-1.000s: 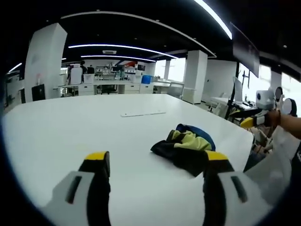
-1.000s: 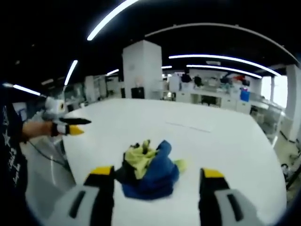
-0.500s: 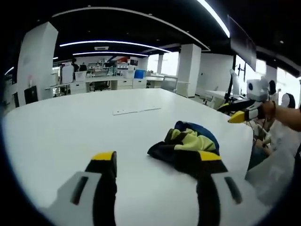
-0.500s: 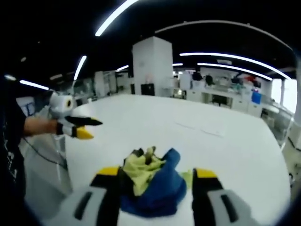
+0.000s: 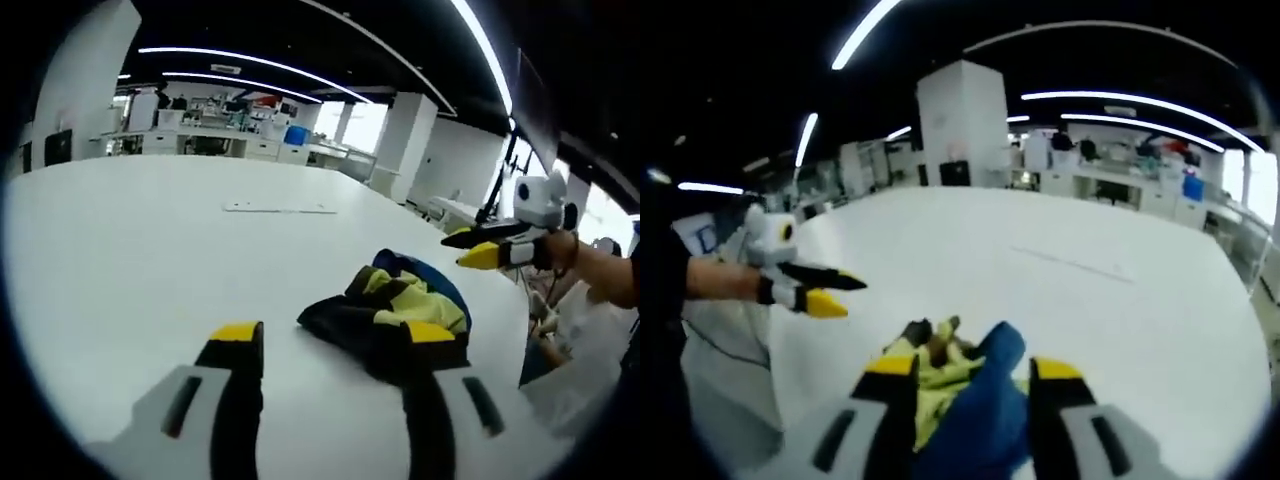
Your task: Fold the garment on the visible template until the final outline fits inside the template.
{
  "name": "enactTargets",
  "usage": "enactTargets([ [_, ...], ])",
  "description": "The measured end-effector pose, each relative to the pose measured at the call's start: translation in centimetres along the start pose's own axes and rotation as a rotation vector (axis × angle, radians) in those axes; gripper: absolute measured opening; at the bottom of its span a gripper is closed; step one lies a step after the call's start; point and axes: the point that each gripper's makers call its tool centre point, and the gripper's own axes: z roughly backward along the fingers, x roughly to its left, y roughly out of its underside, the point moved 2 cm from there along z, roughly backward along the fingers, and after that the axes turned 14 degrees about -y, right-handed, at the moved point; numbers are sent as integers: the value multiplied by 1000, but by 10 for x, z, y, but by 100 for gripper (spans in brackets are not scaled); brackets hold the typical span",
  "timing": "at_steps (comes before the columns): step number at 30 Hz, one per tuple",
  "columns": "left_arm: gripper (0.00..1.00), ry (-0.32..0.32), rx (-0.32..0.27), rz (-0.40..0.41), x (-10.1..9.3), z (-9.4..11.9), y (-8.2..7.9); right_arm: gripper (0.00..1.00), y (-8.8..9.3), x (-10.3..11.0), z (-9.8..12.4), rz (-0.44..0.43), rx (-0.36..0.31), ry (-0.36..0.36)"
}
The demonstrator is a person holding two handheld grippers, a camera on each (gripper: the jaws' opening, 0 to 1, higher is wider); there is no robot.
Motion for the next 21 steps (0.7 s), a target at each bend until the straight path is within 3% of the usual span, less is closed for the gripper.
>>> enactTargets([
  [11, 48, -23, 42, 89, 0, -42, 10, 34, -2, -29, -37, -45, 28, -1],
  [14, 46, -4, 87, 217, -1, -50, 16, 33, 1, -30, -42, -62, 42, -8],
  [21, 43, 8, 158, 234, 1, -64, 30, 25, 15, -40, -58, -111, 120, -23],
])
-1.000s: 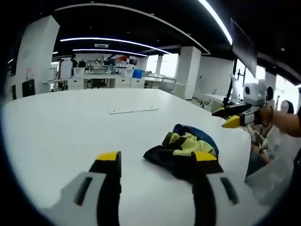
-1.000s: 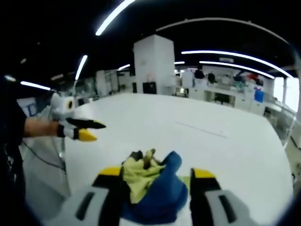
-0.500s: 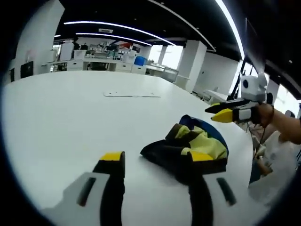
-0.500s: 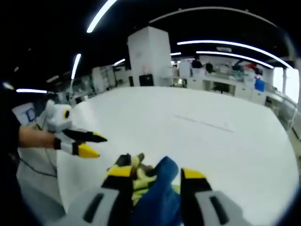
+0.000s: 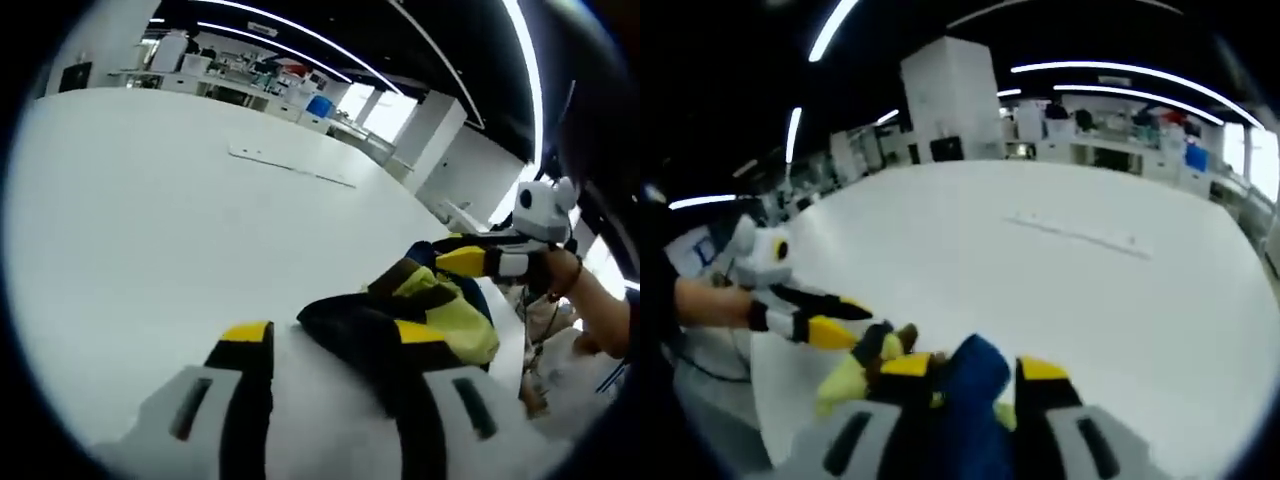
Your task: Fold the garment on the visible template until the final outline fits inside the template.
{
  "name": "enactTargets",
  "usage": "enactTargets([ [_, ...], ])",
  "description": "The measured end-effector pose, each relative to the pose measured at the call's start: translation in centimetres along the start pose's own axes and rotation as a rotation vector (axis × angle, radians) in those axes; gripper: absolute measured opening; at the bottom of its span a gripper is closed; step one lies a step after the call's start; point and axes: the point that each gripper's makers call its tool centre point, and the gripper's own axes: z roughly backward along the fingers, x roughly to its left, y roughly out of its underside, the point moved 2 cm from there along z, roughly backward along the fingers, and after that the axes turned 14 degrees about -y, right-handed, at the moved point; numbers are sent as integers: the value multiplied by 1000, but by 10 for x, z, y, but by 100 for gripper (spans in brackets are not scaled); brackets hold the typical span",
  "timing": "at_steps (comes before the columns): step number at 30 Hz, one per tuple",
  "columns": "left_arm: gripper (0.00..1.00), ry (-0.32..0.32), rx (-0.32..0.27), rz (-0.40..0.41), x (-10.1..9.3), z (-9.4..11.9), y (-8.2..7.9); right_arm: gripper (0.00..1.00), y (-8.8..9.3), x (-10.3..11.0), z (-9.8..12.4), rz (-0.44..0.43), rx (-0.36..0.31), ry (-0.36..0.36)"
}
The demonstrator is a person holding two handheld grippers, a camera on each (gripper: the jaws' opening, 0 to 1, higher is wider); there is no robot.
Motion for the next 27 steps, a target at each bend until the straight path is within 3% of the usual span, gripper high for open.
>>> enactTargets([
  [5, 34, 15, 44, 29, -3, -8, 8, 13, 7, -7, -3, -23, 28, 10],
  [10, 21, 1, 38, 27, -2, -14, 8, 0, 7, -10, -1, -28, 31, 23],
  [14, 1, 11, 25, 7, -9, -15, 7, 0, 6, -9, 3, -23, 30, 29],
  [16, 0, 26, 14, 77, -13, -15, 4, 0, 6, -8, 6, -1, 37, 36],
  [18, 0, 16, 11, 95, -9, -16, 5, 0, 6, -4, 10, -2, 35, 35],
  [23, 0, 16, -5, 72, -10, -9, 2, 0, -2, -2, 21, 4, 1, 32],
  [27, 0, 20, -61, 39, -12, 11, -12, 0, -12, 0, 34, 7, -39, 30],
])
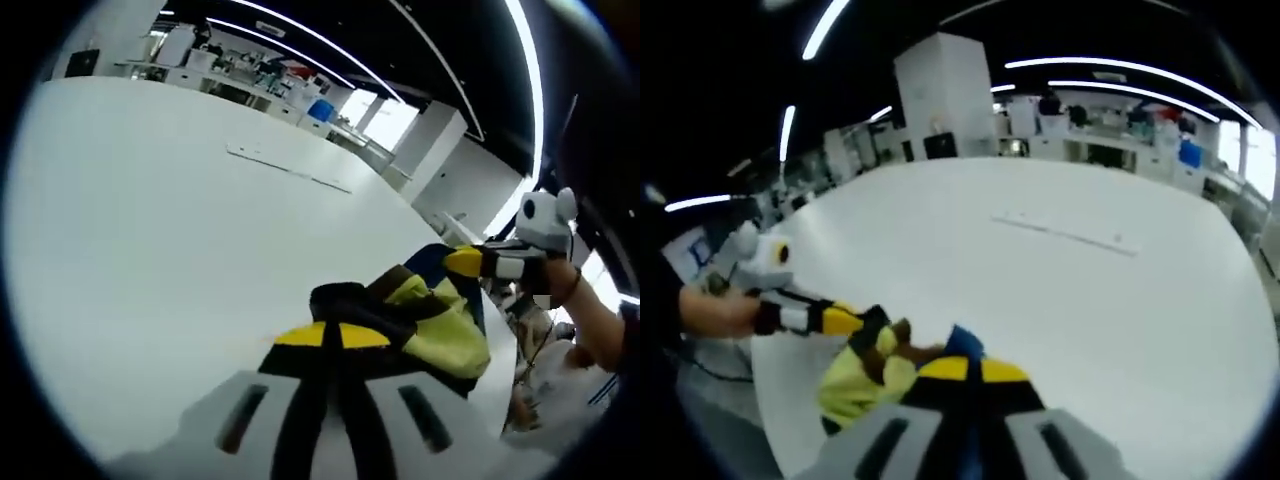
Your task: Fold the garment on the visible template until the final outline fits inside the template.
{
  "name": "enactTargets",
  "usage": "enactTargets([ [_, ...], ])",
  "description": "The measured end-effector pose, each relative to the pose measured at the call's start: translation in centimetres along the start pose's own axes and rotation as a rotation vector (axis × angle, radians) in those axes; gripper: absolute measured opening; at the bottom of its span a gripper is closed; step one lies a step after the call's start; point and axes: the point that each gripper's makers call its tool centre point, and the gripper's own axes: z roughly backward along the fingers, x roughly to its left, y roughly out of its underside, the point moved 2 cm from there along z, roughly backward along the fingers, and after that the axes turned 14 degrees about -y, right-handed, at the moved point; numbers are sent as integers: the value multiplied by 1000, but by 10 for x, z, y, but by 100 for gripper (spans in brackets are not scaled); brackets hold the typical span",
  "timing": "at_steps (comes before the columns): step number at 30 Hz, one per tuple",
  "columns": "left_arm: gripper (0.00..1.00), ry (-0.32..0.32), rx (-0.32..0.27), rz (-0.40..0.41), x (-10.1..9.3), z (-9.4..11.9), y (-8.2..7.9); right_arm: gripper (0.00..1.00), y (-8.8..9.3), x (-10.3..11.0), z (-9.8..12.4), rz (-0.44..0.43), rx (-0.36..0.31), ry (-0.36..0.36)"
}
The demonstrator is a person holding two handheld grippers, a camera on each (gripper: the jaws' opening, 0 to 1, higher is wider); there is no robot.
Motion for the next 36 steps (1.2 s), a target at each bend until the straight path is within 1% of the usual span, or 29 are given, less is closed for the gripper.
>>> enactTargets([
  [3, 0, 19, -29, -34, 0, 13, -12, 0, -4, -1, 9, 4, -18, 8],
  [4, 0, 23, -38, -39, 0, 17, -15, 0, -6, -2, 13, 24, -22, 21],
  [6, 0, 19, -51, -48, 0, 25, -21, 0, -8, -2, 20, 51, -23, 37],
  [8, 0, 17, -65, -47, 1, 31, -26, 0, -11, -3, 25, 54, -36, 46],
  [10, 0, 13, -76, -44, 4, 37, -32, 0, -15, -8, 32, 31, -55, 65],
  [12, 0, 7, -77, -17, 7, 40, -36, 0, -18, -7, 37, 41, -63, 77],
  [14, 0, 19, -108, 3, 7, 46, -45, 0, -22, -13, 43, 49, -78, 99],
  [17, 0, 14, -146, 7, 9, 54, -58, 0, -28, -18, 50, 40, -106, 118],
  [20, 0, 9, -181, 27, 13, 59, -70, 0, -32, -22, 54, 38, -124, 139],
  [22, 0, -2, -200, 25, 17, 60, -78, 0, -35, -26, 56, 33, -137, 148],
  [25, 0, -29, -215, 25, 25, 57, -87, 0, -43, -36, 55, 19, -163, 152],
  [26, 0, -33, -229, 34, 27, 56, -92, 0, -47, -38, 53, 11, -170, 151],
  [29, 0, -54, -247, 42, 35, 49, -102, 0, -53, -46, 48, 6, -181, 167],
  [31, 0, -48, -262, 59, 38, 44, -108, 0, -57, -52, 44, -1, -189, 177],
  [32, 0, -35, -266, 98, 39, 41, -112, 0, -59, -55, 42, -3, -194, 180],
  [33, 0, -35, -268, 120, 41, 38, -114, 0, -60, -56, 40, -6, -196, 181],
  [36, 0, -57, -277, 114, 50, 26, -120, 0, -62, -71, 29, -30, -197, 198],
])
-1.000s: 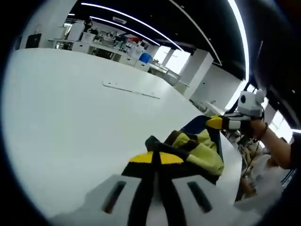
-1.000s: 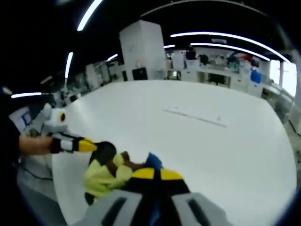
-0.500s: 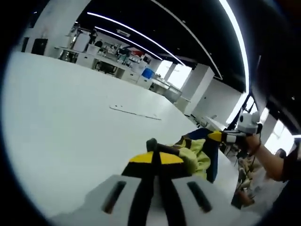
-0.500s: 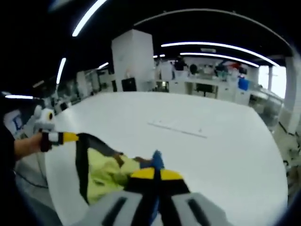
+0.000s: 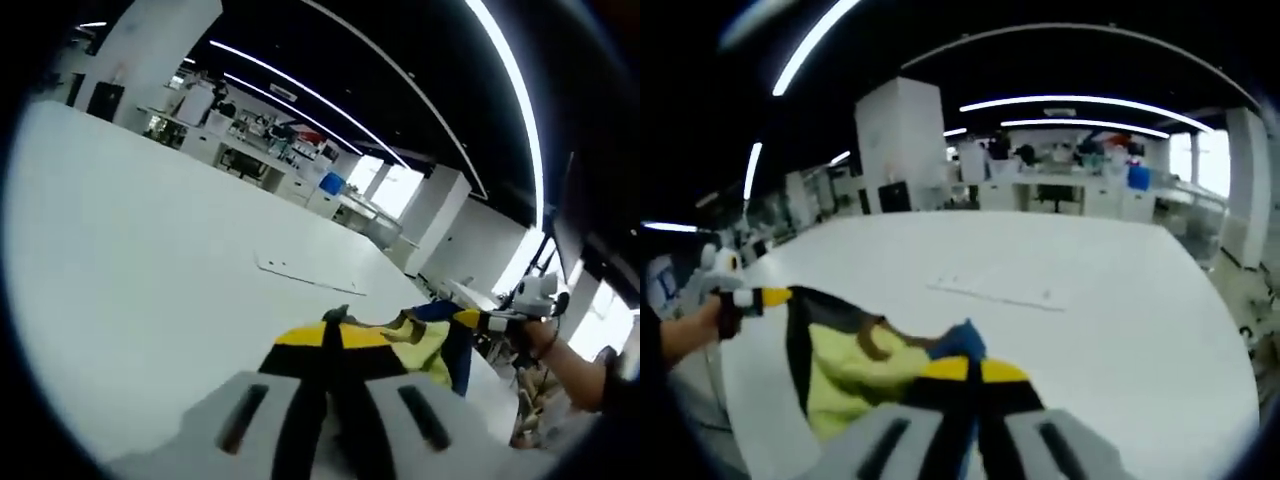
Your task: Fold the garment on the visible template until the final outline fits inside the template.
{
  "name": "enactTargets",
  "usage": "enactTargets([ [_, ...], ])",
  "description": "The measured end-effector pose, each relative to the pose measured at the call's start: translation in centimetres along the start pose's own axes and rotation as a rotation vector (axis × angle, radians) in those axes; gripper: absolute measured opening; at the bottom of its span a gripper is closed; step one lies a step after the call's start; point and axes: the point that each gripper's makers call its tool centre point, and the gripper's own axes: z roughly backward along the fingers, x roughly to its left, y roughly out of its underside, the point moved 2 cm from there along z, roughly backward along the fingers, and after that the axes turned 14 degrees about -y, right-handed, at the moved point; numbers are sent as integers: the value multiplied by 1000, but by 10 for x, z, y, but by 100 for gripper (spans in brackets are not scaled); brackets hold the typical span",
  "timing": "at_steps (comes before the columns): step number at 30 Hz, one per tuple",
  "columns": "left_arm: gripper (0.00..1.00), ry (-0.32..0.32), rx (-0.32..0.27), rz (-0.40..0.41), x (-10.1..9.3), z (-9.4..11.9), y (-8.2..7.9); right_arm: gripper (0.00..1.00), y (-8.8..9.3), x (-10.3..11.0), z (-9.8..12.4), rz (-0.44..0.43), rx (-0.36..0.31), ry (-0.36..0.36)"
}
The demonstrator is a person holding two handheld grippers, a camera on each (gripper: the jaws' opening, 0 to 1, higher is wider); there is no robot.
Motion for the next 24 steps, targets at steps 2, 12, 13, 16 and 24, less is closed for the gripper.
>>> enactTargets([
  [2, 0, -3, -7, -1, 3, -8, -1, 0, 0, -7, -8, -7, 0, 16],
  [12, 0, -80, 2, -1, 23, -57, 8, 0, 14, -40, -43, -74, 8, 113],
  [13, 0, -83, 8, 10, 26, -63, 9, 0, 17, -44, -45, -86, 8, 138],
  [16, 0, -81, 15, 20, 31, -75, 10, 0, 23, -51, -57, -103, 9, 141],
  [24, 0, -145, 54, -65, 49, -97, 24, 0, 47, -70, -79, -127, 61, 183],
])
